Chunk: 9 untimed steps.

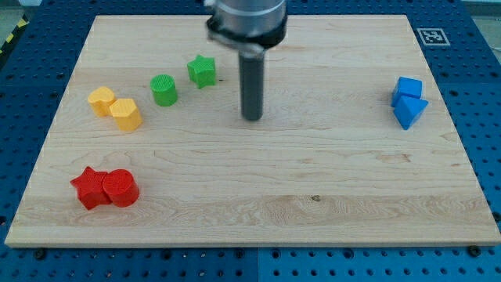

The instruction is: Move the arm close to the yellow heart

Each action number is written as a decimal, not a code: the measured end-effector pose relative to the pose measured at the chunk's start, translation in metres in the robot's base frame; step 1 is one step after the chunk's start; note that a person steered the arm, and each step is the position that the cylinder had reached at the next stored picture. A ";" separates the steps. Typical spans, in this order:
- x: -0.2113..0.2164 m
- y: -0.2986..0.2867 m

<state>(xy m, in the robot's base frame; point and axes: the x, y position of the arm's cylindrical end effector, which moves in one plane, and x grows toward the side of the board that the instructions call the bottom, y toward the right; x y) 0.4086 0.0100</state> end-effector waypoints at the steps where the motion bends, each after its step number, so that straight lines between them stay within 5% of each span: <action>1: -0.076 0.016; 2: -0.169 -0.027; 3: -0.217 -0.080; 5: -0.187 -0.168; 9: -0.132 -0.211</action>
<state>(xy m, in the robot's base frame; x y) 0.2768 -0.2006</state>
